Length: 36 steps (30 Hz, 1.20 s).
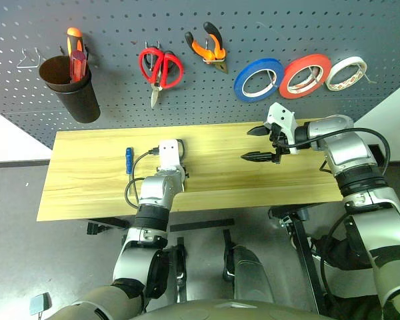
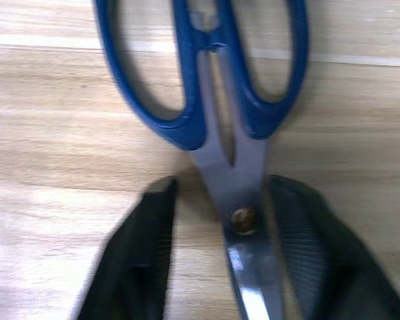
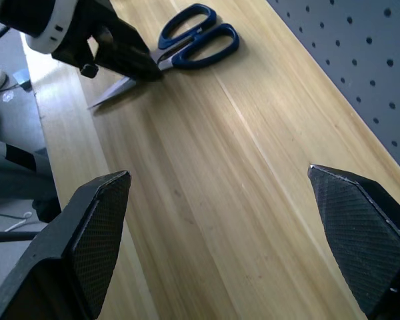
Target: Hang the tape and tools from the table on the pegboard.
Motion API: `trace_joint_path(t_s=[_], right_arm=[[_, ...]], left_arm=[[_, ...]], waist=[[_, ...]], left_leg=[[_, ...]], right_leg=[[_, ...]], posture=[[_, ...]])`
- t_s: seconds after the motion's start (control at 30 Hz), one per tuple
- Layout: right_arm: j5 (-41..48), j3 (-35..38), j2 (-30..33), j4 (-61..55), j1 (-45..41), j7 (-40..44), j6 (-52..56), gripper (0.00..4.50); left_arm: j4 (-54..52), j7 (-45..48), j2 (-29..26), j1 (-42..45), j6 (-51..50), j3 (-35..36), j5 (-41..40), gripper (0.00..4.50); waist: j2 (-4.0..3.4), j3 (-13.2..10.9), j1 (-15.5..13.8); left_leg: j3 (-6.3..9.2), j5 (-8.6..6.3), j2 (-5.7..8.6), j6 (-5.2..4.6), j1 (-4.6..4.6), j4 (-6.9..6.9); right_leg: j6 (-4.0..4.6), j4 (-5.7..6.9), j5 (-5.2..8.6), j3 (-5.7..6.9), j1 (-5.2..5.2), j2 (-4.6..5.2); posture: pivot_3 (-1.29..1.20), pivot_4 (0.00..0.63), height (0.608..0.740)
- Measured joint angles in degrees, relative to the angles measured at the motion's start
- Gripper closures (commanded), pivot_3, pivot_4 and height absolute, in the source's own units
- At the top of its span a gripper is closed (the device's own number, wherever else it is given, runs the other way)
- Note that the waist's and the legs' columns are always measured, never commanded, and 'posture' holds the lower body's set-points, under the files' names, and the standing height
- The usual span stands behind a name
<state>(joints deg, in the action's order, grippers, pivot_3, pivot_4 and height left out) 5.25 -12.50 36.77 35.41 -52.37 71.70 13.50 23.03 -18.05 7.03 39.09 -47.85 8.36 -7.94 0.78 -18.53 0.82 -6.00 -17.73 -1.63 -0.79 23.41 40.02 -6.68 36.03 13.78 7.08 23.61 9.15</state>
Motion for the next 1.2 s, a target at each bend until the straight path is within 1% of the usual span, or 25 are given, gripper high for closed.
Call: trace_joint_path(t_s=[0.03, 0.07, 0.23, 0.33, 0.47, 0.53, 0.67, 0.8, 0.87, 0.97, 1.03, 1.1, 1.2], right_arm=[[0.0, 0.0, 0.0, 0.0, -0.1, 0.1, 0.0, 0.0], [0.1, 0.2, 0.0, 0.1, -0.1, 0.3, 0.1, 0.0], [0.2, 1.5, 0.0, 1.2, -0.8, 0.9, 0.3, 0.0], [0.9, 2.3, -0.2, 2.1, -1.2, 2.3, 0.1, 0.0], [2.7, 3.8, -0.5, 2.6, -1.3, 4.6, -0.3, 0.0], [3.8, 4.4, -0.2, 2.2, -1.3, 6.5, -0.2, 0.0], [5.1, 4.7, -0.1, -0.4, -1.3, 8.7, 2.2, 0.0], [7.7, 5.7, 0.7, -5.0, -1.3, 11.0, 7.0, 0.0], [9.3, 6.5, 0.7, -7.0, -1.3, 11.7, 8.5, 0.0], [11.5, 8.1, 1.2, -9.6, -1.3, 12.5, 10.3, 0.0], [12.4, 8.8, 1.9, -11.1, -1.3, 12.8, 10.9, 0.0], [13.2, 9.3, 2.0, -12.4, -1.3, 12.9, 11.0, 0.0], [14.6, 9.9, 2.0, -13.8, -1.1, 12.8, 11.3, 0.0]], left_arm=[[-0.1, -0.1, 0.0, 0.0, -0.1, 0.3, 0.0, 3.55], [-0.3, -0.1, 0.1, -0.1, -0.1, 0.5, 0.0, 3.76], [-0.6, -0.2, -0.1, -0.1, -0.2, 1.0, 0.0, 3.77], [-0.7, 0.4, -0.5, -0.1, -0.4, 1.1, 0.0, 3.77], [-4.9, 5.3, -3.0, -2.6, -2.9, -0.3, -0.4, 3.77], [-9.4, 10.1, -5.5, -5.5, -4.0, -2.6, -1.3, 3.77], [-18.7, 19.7, -13.5, -9.5, -4.0, -9.4, -1.3, 3.77], [-28.0, 27.0, -19.5, -12.7, -2.6, -10.2, -2.3, 3.77], [-32.9, 30.3, -22.6, -15.7, -0.8, -10.7, -2.7, 3.77], [-40.4, 35.8, -30.0, -21.1, 2.7, -12.2, -2.6, 3.77], [-44.4, 37.6, -32.4, -23.8, 4.4, -11.6, -2.6, 3.77], [-48.0, 39.0, -33.8, -25.9, 6.5, -10.8, -2.7, 3.77], [-51.4, 41.1, -33.5, -28.2, 11.0, -8.5, -4.5, 3.77]], waist=[[0.0, 0.0, 0.0], [0.0, 0.0, 0.0], [0.0, 0.0, 0.0], [0.0, 0.0, 0.0], [0.01, 0.0, 0.1], [0.01, 0.0, 0.2], [0.0, 0.0, 0.1], [-0.02, 0.0, -0.1], [-0.03, 0.0, -0.1], [-0.09, 0.1, -0.2], [-0.08, 0.2, -0.2], [-0.08, 0.3, -0.3], [-0.11, 0.5, -0.5]], left_leg=[[0.0, 0.0, 0.0, 0.0, 0.0, 0.0], [0.0, 0.0, 0.0, 0.0, 0.0, 0.0], [0.0, 0.0, 0.0, 0.0, 0.0, -0.01], [0.0, 0.0, -0.01, 0.0, 0.0, -0.02], [-0.02, 0.0, -0.01, 0.01, 0.04, -0.05], [-0.04, 0.0, -0.03, 0.02, 0.1, -0.08], [-0.04, 0.01, -0.04, 0.05, 0.14, -0.07], [-0.02, 0.01, -0.04, 0.05, 0.19, -0.05], [-0.02, 0.01, -0.04, 0.05, 0.21, -0.06], [-0.03, 0.01, -0.04, 0.06, 0.32, -0.07], [-0.02, 0.02, -0.04, 0.07, 0.46, -0.03], [-0.02, 0.02, -0.01, 0.06, 0.61, 0.01], [-0.04, 0.02, 0.0, 0.06, 0.81, 0.06]], right_leg=[[0.0, 0.0, 0.0, 0.0, 0.0, 0.0], [0.0, 0.0, 0.0, 0.0, 0.0, 0.0], [0.0, -0.01, 0.0, 0.01, 0.0, 0.0], [0.0, -0.01, 0.0, 0.01, 0.0, -0.01], [0.0, -0.02, 0.0, 0.01, 0.06, -0.01], [0.0, -0.02, 0.0, 0.01, 0.15, -0.03], [0.0, -0.01, 0.0, 0.01, 0.18, -0.05], [0.0, -0.04, 0.0, 0.03, 0.19, -0.03], [0.0, -0.06, 0.0, 0.03, 0.2, -0.03], [0.0, -0.06, 0.0, 0.07, 0.31, -0.04], [0.0, -0.06, 0.0, 0.08, 0.39, -0.04], [0.0, -0.06, -0.01, 0.08, 0.49, -0.02], [0.0, -0.05, -0.02, 0.16, 0.62, -0.03]], posture=[[-0.08, 0.354, 0.74], [-0.08, 0.353, 0.74], [-0.08, 0.356, 0.74], [-0.07, 0.341, 0.74], [-0.07, 0.32, 0.74], [-0.06, 0.311, 0.74], [-0.05, 0.291, 0.74], [-0.03, 0.26, 0.74], [-0.03, 0.243, 0.74], [-0.01, 0.214, 0.74], [-0.01, 0.199, 0.74], [0.0, 0.185, 0.74], [0.0, 0.172, 0.74]])
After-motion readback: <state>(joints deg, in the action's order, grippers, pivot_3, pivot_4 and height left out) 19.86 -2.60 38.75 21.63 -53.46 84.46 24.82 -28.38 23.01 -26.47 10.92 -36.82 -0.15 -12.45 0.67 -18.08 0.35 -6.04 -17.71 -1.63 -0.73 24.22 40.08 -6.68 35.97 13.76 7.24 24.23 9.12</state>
